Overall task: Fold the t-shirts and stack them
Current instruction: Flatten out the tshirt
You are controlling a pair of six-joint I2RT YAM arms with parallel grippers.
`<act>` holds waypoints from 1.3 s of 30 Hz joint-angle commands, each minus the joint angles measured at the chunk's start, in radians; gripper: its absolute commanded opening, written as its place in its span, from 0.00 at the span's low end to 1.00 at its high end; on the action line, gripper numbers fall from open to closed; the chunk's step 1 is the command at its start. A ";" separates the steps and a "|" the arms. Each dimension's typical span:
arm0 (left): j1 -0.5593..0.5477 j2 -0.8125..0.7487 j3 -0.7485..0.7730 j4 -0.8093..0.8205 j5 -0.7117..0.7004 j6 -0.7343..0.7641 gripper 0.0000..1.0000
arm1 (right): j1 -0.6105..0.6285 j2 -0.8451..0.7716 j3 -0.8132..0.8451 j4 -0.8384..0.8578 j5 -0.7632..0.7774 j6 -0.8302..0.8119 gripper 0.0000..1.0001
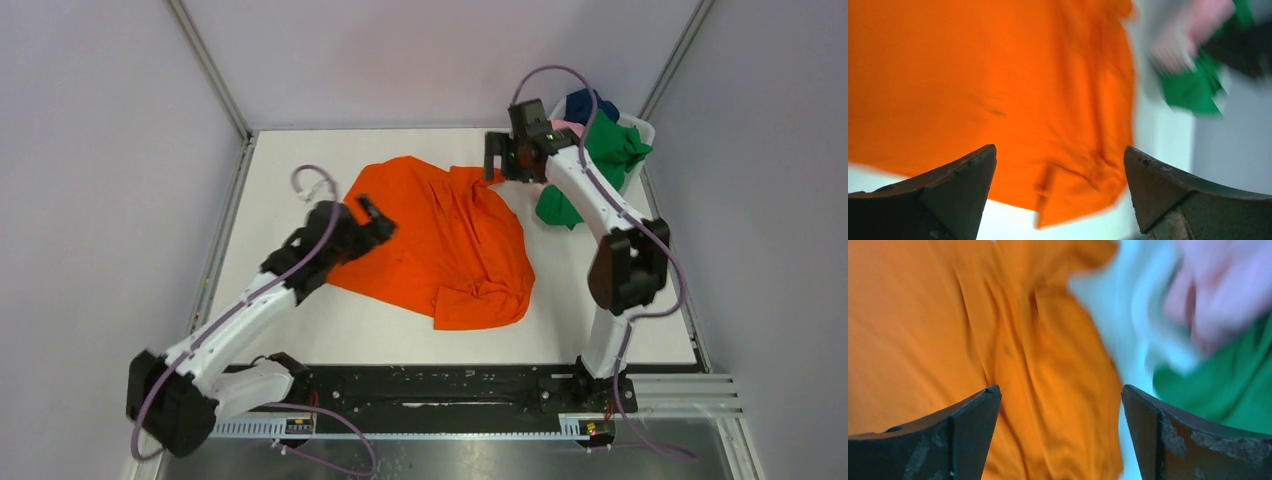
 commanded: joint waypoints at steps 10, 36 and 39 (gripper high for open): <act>0.511 -0.273 -0.286 -0.308 -0.213 -0.001 0.99 | 0.567 -0.569 -0.888 0.014 0.099 0.351 0.93; 0.629 -0.032 -0.286 -0.208 -0.062 0.005 0.99 | 0.762 -0.182 -0.807 0.101 0.210 0.429 0.44; 0.630 -0.032 -0.287 -0.216 -0.069 0.007 0.99 | 0.763 -0.259 -0.896 0.093 0.246 0.449 0.24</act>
